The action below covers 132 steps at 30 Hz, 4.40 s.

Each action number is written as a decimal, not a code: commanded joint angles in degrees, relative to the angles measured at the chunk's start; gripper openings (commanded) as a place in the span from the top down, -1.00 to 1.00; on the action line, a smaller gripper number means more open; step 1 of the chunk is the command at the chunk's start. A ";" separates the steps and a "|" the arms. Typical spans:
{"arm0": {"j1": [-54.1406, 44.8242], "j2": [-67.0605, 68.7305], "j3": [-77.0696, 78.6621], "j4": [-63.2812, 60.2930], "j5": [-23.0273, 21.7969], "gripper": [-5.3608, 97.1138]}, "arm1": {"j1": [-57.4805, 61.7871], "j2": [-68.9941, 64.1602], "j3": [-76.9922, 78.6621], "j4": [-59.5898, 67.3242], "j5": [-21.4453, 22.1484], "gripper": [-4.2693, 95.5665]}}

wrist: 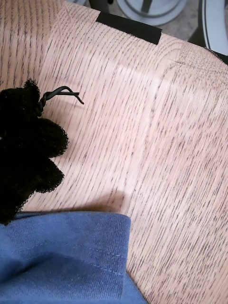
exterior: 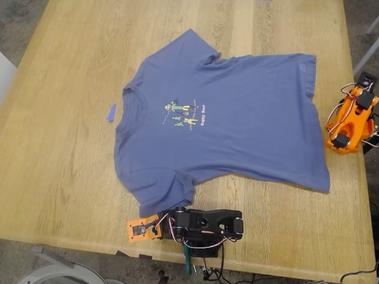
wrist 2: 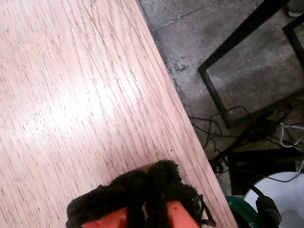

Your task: Fold a T-shirt

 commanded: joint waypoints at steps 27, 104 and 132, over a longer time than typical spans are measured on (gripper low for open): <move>0.35 6.15 -0.79 0.44 -0.70 0.89 | 3.34 0.44 3.87 0.26 -0.09 0.78; 31.38 -31.38 -54.58 1.58 8.88 -0.25 | -88.07 -25.66 -70.58 15.73 10.28 0.20; 53.61 -88.33 -69.43 -41.66 12.39 -0.25 | -117.60 -74.36 -75.94 -27.33 13.36 0.24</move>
